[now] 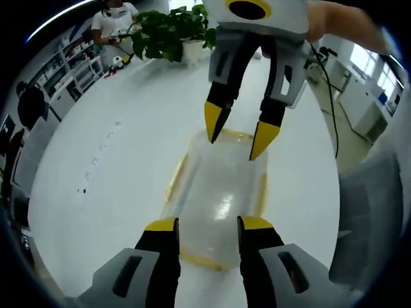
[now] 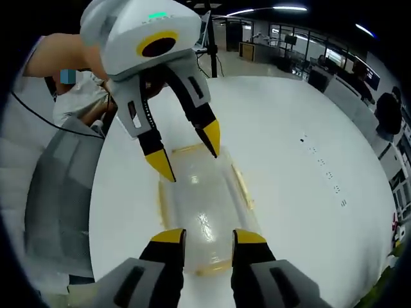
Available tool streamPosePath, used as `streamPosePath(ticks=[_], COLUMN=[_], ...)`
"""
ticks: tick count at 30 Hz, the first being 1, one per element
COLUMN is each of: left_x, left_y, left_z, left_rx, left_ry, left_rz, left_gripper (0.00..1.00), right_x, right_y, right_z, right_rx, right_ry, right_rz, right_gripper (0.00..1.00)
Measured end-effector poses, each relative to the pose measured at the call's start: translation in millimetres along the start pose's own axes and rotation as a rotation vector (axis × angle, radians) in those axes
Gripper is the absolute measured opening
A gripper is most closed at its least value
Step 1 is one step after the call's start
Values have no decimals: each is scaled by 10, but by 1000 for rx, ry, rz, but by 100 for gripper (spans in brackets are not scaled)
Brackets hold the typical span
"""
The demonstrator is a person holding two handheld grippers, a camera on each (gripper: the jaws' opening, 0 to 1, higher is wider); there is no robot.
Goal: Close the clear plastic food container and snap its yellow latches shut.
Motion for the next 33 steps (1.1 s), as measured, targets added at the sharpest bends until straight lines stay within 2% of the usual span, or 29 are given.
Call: streamPosePath(ticks=[11, 20, 33], left_x=[41, 81, 130], left_y=[45, 93, 145], left_z=[-31, -11, -29], left_rx=[-11, -23, -48], left_ry=[14, 19, 49], left_rz=[-5, -10, -17], left_gripper=[33, 32, 32], right_x=[20, 134, 198], right_y=[34, 107, 177], right_z=[3, 16, 20], right_rx=[11, 35, 59], right_ry=[-17, -41, -74], right_rz=[-8, -41, -57], right_gripper=[24, 24, 25])
Point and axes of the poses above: the point that each gripper's makers call its tool centre point, and the gripper's own axes: y roughly forward along the fingers, z roughly to its left, x roughly out of its top, the point moved 4 cm from there along -y, roughly backward along the fingers, and after that the axes turned 2 degrees about -y, right-handed, at the moved point
